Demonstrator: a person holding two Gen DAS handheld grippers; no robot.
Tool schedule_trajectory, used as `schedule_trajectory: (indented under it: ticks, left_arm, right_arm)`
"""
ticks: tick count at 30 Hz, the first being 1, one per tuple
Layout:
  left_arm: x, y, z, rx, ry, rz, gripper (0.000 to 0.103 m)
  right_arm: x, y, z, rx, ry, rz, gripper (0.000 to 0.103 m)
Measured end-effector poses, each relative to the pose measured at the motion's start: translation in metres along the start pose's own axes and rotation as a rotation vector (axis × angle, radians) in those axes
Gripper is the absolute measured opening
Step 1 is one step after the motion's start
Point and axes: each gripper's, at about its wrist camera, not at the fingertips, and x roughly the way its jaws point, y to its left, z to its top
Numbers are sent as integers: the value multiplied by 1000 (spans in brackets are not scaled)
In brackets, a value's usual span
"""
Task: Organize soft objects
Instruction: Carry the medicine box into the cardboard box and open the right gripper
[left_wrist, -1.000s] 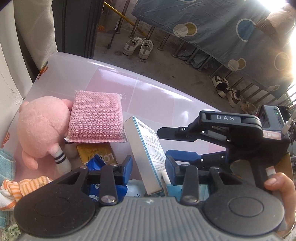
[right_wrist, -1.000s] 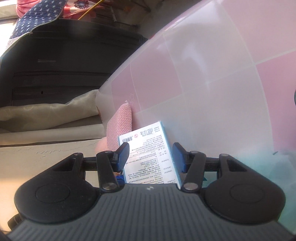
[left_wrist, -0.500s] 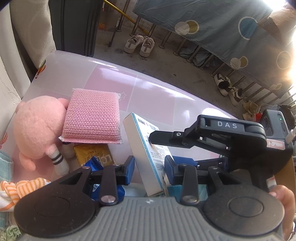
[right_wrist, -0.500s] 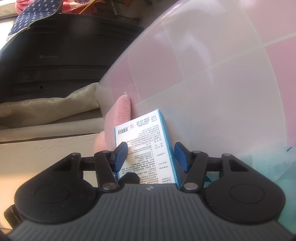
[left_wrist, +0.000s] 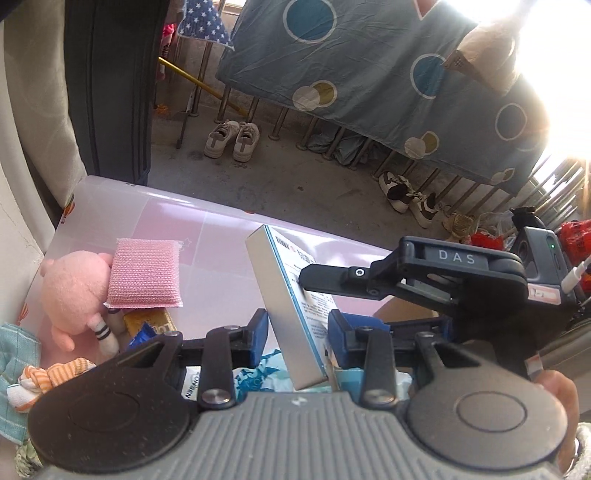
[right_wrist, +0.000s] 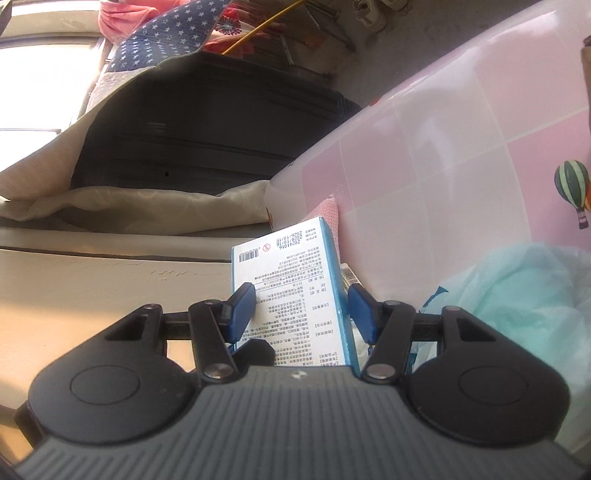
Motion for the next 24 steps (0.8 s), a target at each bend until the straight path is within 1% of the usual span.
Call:
schedule_trajectory:
  ticks: [3, 6, 8, 10, 13, 15, 17, 22, 24]
  left_arm:
    - [-10, -34, -6, 50, -9, -40, 36]
    - [-9, -76, -14, 102, -1, -90, 35]
    - [-1, -103, -20, 131, 17, -125, 35]
    - [14, -132, -29, 155, 47, -163, 36]
    - [40, -166, -40, 185, 97, -197, 35]
    - [61, -184, -46, 194, 139, -217, 36]
    - [79, -199, -50, 200, 165, -221, 36]
    - [122, -226, -51, 212, 190, -225, 37]
    - [139, -235, -52, 211, 196, -211, 38]
  right_arm:
    - [-45, -2, -9, -6, -53, 16, 56]
    - [-100, -16, -17, 2, -116, 21, 56]
    - [-138, -34, -20, 18, -157, 12, 56]
    - [-166, -52, -23, 34, -189, -3, 56]
    - [-209, -89, -23, 75, -241, -33, 56]
    - [-230, -114, -22, 106, -260, -29, 56]
    - [-242, -131, -18, 117, -287, -53, 56]
    - [-255, -167, 5, 135, -331, -90, 56]
    - [-257, -177, 16, 130, -349, -112, 55]
